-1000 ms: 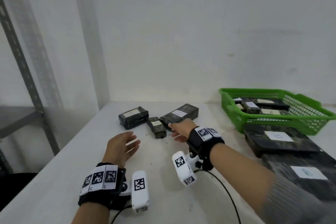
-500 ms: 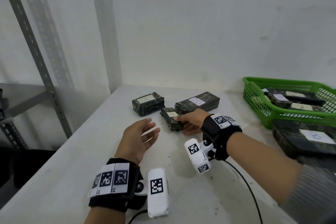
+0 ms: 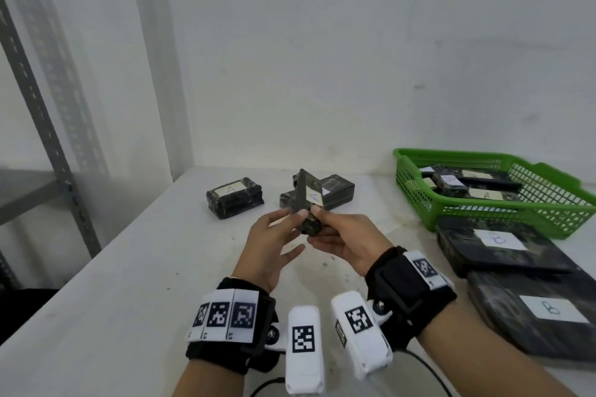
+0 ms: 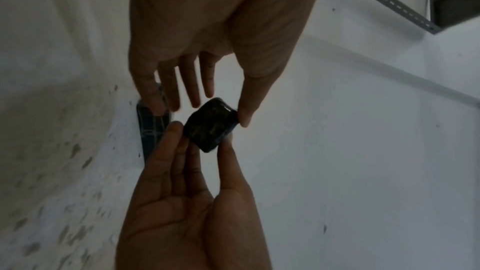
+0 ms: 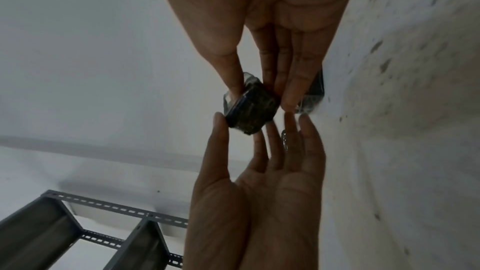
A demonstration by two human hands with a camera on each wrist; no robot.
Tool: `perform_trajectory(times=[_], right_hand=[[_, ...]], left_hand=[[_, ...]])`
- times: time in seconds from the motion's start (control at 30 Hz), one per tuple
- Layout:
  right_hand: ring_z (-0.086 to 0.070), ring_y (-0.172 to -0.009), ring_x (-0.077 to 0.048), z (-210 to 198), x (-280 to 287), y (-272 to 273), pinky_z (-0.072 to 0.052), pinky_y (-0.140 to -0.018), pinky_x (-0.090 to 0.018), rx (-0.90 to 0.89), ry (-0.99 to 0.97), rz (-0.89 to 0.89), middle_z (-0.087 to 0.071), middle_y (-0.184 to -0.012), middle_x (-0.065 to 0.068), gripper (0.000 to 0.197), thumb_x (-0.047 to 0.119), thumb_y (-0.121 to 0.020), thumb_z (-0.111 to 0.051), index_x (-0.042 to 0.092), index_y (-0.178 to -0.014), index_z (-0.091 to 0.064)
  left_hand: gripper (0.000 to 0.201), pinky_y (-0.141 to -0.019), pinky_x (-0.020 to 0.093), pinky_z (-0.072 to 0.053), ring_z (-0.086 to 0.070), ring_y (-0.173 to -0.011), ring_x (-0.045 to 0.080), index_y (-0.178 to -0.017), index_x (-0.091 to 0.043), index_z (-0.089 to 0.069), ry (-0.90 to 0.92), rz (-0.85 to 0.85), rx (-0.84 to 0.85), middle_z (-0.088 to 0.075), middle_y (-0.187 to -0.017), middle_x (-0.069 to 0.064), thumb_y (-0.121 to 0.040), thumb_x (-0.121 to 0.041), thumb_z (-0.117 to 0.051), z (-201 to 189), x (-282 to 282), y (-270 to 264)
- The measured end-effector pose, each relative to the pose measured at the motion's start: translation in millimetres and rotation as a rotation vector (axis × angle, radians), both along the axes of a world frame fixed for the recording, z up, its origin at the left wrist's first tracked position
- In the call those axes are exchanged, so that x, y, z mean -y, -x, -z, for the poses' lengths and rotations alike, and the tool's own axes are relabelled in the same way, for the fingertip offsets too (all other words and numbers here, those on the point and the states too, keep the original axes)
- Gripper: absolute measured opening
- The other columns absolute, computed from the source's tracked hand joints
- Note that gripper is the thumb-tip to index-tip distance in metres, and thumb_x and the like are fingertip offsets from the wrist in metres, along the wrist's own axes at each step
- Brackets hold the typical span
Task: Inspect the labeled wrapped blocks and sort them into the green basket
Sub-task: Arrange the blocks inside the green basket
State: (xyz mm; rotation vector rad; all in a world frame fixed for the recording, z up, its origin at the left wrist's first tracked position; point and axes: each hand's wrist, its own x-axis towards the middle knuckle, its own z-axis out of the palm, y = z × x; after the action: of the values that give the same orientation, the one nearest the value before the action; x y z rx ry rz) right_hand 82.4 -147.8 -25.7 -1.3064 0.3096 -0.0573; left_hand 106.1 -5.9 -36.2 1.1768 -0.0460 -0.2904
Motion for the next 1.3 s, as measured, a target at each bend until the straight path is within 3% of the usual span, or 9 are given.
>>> perform_trajectory(times=[0.1, 0.27, 0.43, 0.53, 0.7, 0.8, 0.9, 1.13, 1.3], right_hand=[[-0.072, -0.070, -0.024, 3.6, 16.3, 16.0, -0.060, -0.066, -0.026, 0.043, -0.016, 0.063, -0.072, -0.084, -0.019, 0.034, 0.024, -0.088, -0.072, -0.006, -0.102, -0.069], [-0.073, -0.071, -0.023, 0.1, 38.9, 34.0, -0.059, -0.065, -0.025, 0.062, -0.039, 0.058, -0.072, -0.084, -0.018, 0.037, 0.032, -0.082, -0.075, -0.001, -0.095, -0.068], [-0.073, -0.084, -0.027, 1.5, 60.4, 43.2, -0.060, -0.065, -0.030, 0.174, -0.083, 0.057, -0.067, -0.112, -0.018, 0.070, 0.046, -0.068, -0.071, 0.013, -0.126, -0.049], [-0.073, -0.090, -0.024, 7.1, 64.3, 46.1, -0.060, -0.066, -0.032, 0.220, -0.148, -0.017, -0.068, -0.113, -0.013, 0.055, 0.033, -0.077, -0.068, 0.022, -0.129, -0.053], [-0.072, -0.091, -0.020, 17.7, 58.2, 45.9, -0.060, -0.073, -0.029, 0.323, -0.089, -0.019, -0.073, -0.099, -0.010, 0.013, 0.007, -0.093, -0.058, 0.006, -0.101, -0.067], [-0.071, -0.094, -0.022, 22.2, 56.2, 44.2, -0.059, -0.074, -0.030, 0.345, -0.065, 0.001, -0.073, -0.097, -0.008, 0.014, 0.016, -0.089, -0.062, 0.009, -0.099, -0.067], [-0.070, -0.095, -0.023, 19.0, 55.8, 45.0, -0.060, -0.076, -0.032, 0.339, -0.096, -0.011, -0.072, -0.101, -0.012, 0.034, 0.033, -0.085, -0.058, 0.007, -0.105, -0.067], [-0.072, -0.087, -0.022, 18.0, 58.0, 46.7, -0.060, -0.068, -0.032, 0.392, -0.058, 0.058, -0.074, -0.094, -0.012, 0.025, 0.021, -0.090, -0.057, 0.001, -0.101, -0.068], [-0.071, -0.090, -0.022, 13.7, 60.4, 48.0, -0.060, -0.070, -0.033, 0.398, -0.068, 0.002, -0.074, -0.097, -0.011, 0.031, 0.030, -0.085, -0.058, 0.006, -0.100, -0.071]], left_hand=[[0.030, -0.080, 0.031, -0.055, -0.066, -0.099, 0.024, -0.118, 0.000, -0.063, 0.028, -0.018, 0.106, -0.070, -0.110, 0.018, -0.090, -0.011, -0.067, -2.2, 21.9, 7.6], [0.016, -0.076, 0.028, -0.058, -0.068, -0.086, 0.023, -0.101, -0.002, -0.070, 0.073, 0.012, 0.185, -0.072, -0.093, 0.016, -0.096, -0.012, -0.058, -6.1, 44.1, 12.4], [0.024, -0.065, 0.023, -0.056, -0.069, -0.083, 0.017, -0.096, -0.005, -0.072, 0.082, -0.003, 0.203, -0.074, -0.088, 0.011, -0.099, -0.018, -0.053, 0.8, 41.7, 6.7], [0.027, -0.065, 0.023, -0.056, -0.070, -0.081, 0.013, -0.099, -0.005, -0.072, 0.114, 0.046, 0.169, -0.075, -0.090, 0.010, -0.100, -0.021, -0.050, 7.0, 40.2, 7.7], [0.041, -0.082, 0.034, -0.058, -0.066, -0.099, 0.017, -0.117, -0.010, -0.064, 0.149, 0.132, 0.171, -0.069, -0.108, 0.007, -0.091, -0.038, -0.052, 9.5, 43.7, 12.2], [0.036, -0.079, 0.037, -0.059, -0.066, -0.099, 0.021, -0.117, -0.012, -0.057, 0.177, 0.191, 0.195, -0.066, -0.110, 0.009, -0.085, -0.029, -0.055, 11.6, 46.5, 15.0], [0.023, -0.074, 0.035, -0.059, -0.067, -0.093, 0.019, -0.107, -0.010, -0.056, 0.222, 0.156, 0.224, -0.065, -0.105, 0.012, -0.086, -0.020, -0.054, 12.9, 48.0, 15.0], [0.033, -0.077, 0.038, -0.059, -0.067, -0.102, 0.023, -0.113, -0.006, -0.055, 0.263, 0.196, 0.226, -0.067, -0.110, 0.012, -0.087, -0.027, -0.053, 9.9, 46.8, 21.7], [0.018, -0.073, 0.034, -0.059, -0.069, -0.091, 0.017, -0.101, -0.008, -0.054, 0.275, 0.170, 0.265, -0.070, -0.096, 0.005, -0.087, -0.020, -0.051, 9.0, 47.0, 22.7]])
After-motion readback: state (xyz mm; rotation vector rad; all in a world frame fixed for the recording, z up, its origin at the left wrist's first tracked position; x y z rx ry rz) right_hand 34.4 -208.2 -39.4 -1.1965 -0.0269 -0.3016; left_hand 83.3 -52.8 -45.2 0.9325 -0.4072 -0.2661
